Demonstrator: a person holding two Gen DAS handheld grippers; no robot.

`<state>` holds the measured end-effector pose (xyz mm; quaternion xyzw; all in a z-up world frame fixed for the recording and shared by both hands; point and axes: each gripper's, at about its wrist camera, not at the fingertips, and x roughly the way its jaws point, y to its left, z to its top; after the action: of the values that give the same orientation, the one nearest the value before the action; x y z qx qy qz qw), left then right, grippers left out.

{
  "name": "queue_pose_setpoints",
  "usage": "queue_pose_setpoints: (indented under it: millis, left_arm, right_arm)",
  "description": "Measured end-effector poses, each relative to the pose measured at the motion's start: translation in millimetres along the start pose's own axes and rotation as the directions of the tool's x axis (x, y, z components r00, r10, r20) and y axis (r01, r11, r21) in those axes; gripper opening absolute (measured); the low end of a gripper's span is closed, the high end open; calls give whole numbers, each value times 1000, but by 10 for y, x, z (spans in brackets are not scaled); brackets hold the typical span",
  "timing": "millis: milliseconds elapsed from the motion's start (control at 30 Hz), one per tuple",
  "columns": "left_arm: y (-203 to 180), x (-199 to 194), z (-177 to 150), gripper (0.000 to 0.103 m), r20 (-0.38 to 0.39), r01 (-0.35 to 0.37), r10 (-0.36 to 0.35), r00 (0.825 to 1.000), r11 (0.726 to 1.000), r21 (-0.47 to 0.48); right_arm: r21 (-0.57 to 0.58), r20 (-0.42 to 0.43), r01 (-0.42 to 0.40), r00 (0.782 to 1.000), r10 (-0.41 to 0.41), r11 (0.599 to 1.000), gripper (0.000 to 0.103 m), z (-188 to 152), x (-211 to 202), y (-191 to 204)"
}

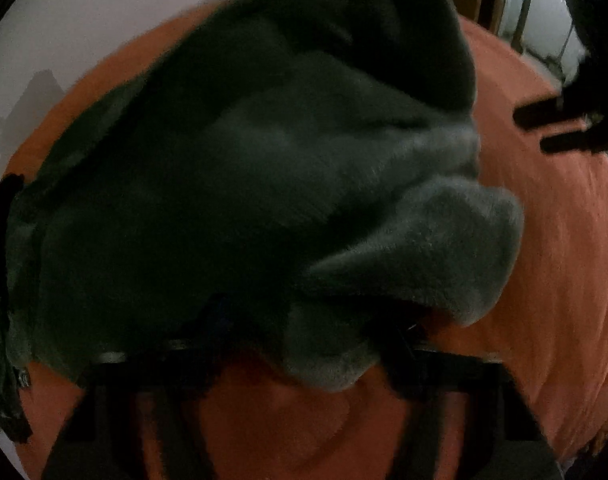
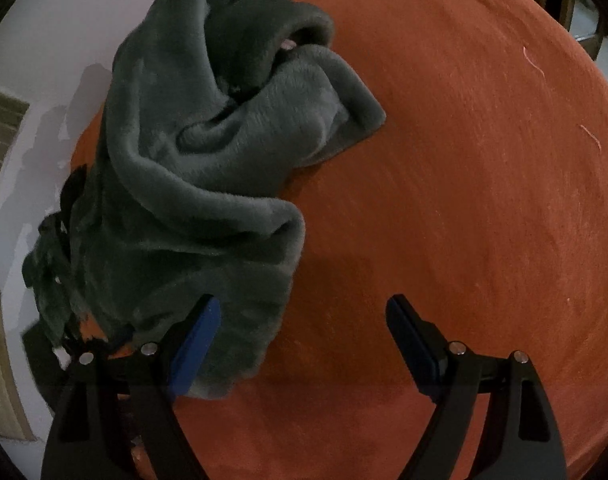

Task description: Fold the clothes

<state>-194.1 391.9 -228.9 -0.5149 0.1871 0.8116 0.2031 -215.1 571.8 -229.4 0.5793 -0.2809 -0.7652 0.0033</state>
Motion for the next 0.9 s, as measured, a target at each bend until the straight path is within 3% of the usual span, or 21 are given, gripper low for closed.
queue_pose_setpoints:
  millis: [167, 267, 400, 567, 633, 733, 833, 867, 900]
  left_arm:
    - [437, -571, 69, 13, 105, 85, -78, 991, 994, -63]
    - [1031, -1174, 103, 13, 217, 90, -50, 975, 980, -178]
    - [1989, -1897, -37, 13, 314, 91, 26, 949, 932, -351]
    - [2713, -2184, -281, 13, 265, -93, 237, 935, 883, -460]
    - [2995, -2167, -461, 13, 231, -107, 252, 940, 858, -503]
    - [3401, -2091, -775, 13, 170, -127, 266, 949, 816, -564]
    - [3636, -1854, -1048, 14, 86, -158, 262, 961, 777, -609]
    - [3693, -1777, -1122, 15, 62, -170, 262, 963, 769, -616]
    - [3684, -1707, -1143, 16, 48, -186, 268, 962, 778, -600]
  right_arm:
    - [-22, 70, 14, 998, -12, 1000, 85, -36, -115, 61]
    - [-22, 129, -5, 992, 8, 1000, 85, -51, -208, 120]
    - [-20, 163, -25, 986, 28, 999, 85, -61, -251, 227]
    - [-159, 208, 45, 978, -12, 986, 85, -161, -265, 586]
    - [-239, 207, 65, 978, -15, 969, 85, -231, -220, 791]
    - [-350, 169, -14, 983, 78, 937, 85, -385, -123, 1106]
    - [-416, 139, -31, 985, 97, 909, 85, -430, -32, 1273]
    - [-445, 130, -15, 988, 81, 896, 85, -430, 27, 1340]
    - [-477, 121, 12, 991, 52, 879, 85, -423, 90, 1406]
